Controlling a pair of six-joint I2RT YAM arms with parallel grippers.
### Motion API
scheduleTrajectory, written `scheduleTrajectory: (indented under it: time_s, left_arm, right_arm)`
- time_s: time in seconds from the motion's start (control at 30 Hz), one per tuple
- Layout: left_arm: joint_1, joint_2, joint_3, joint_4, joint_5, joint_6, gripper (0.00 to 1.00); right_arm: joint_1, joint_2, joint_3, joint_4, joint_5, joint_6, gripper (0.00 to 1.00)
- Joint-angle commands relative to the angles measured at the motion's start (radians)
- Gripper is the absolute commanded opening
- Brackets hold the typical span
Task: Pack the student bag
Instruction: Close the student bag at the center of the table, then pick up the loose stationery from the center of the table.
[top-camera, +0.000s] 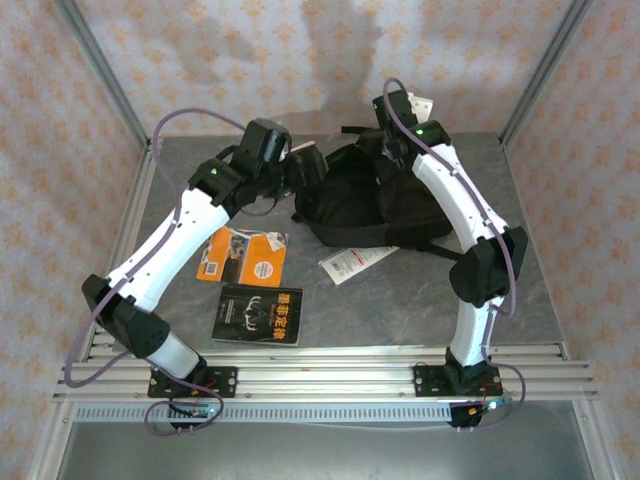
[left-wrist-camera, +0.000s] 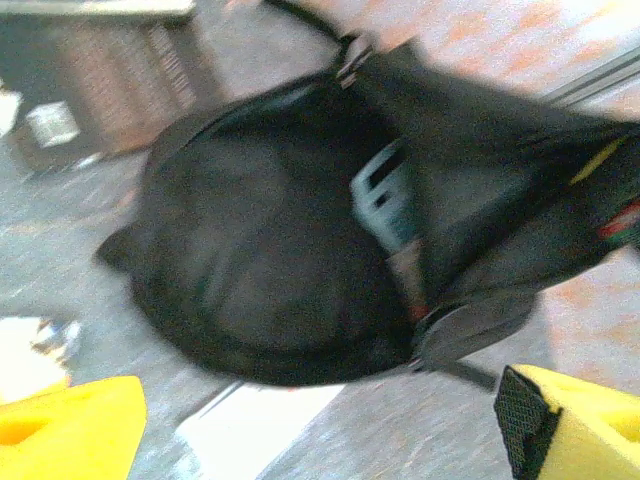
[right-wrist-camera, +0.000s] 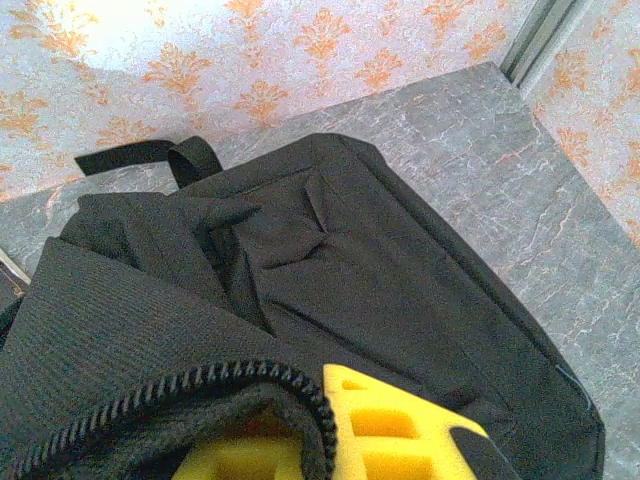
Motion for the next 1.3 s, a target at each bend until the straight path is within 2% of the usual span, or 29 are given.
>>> scheduleTrajectory:
  time_s: [0.0,0.2,0.37,0.4,0.43,0.47,0.5,0.53,0.63,0.73,0.8,0.9,1.07,1.17,1.27]
  left_arm:
    - [0.005,-0.082,-0.116,-0.170,-0.052,-0.004,0.92]
    - [0.051,-0.262,-0.351,-0.240,-0.044,-0.048,0.92]
    - [0.074,-0.286,-0.390,-0.333,-0.030,0.009,0.92]
    - [0.078,-0.289,-0.405,-0.333,-0.023,0.014,0.92]
    - [0.082,-0.290,-0.424,-0.324,-0.010,0.015,0.92]
    - [0.085,-0.290,-0.440,-0.312,0.009,0.014,0.92]
    - [0.087,-0.287,-0.457,-0.288,0.038,0.013,0.91]
    - [0.085,-0.281,-0.472,-0.262,0.069,0.011,0.91]
    - [0.078,-0.264,-0.516,-0.177,0.151,0.000,0.88]
    - [0.068,-0.225,-0.544,-0.063,0.228,-0.017,0.86]
    - [0.058,-0.192,-0.565,0.047,0.307,-0.065,0.85]
    - [0.031,-0.155,-0.629,0.272,0.363,-0.189,0.81]
    - [-0.006,-0.059,-0.667,0.429,0.335,-0.320,0.77]
    - [-0.016,-0.008,-0.683,0.472,0.306,-0.350,0.76]
    - [-0.014,0.034,-0.752,0.609,0.322,-0.424,0.73]
  right_arm:
    - [-0.010,0.000,0.000,0.069,0.020,0.049,0.00]
    - [-0.008,-0.019,-0.074,0.136,-0.093,0.102,0.00]
    - [0.003,-0.046,-0.186,0.197,-0.275,0.123,0.02]
    - [0.009,-0.046,-0.190,0.193,-0.294,0.118,0.06]
    - [0.016,-0.046,-0.192,0.180,-0.309,0.113,0.16]
    - [0.021,-0.050,-0.193,0.171,-0.308,0.109,0.28]
    - [0.029,-0.060,-0.202,0.169,-0.303,0.099,0.44]
    - [0.036,-0.073,-0.208,0.169,-0.294,0.088,0.54]
    - [0.046,-0.125,-0.230,0.158,-0.287,0.072,0.63]
    - [0.047,-0.223,-0.311,0.185,-0.342,0.094,0.69]
    - [0.048,-0.296,-0.364,0.193,-0.394,0.098,0.70]
    - [0.054,-0.407,-0.455,0.162,-0.383,0.142,0.69]
    - [0.060,-0.625,-0.663,0.154,-0.365,0.294,0.69]
    - [0.063,-0.714,-0.757,0.163,-0.361,0.297,0.67]
    - [0.063,-0.794,-0.799,0.128,-0.394,0.284,0.65]
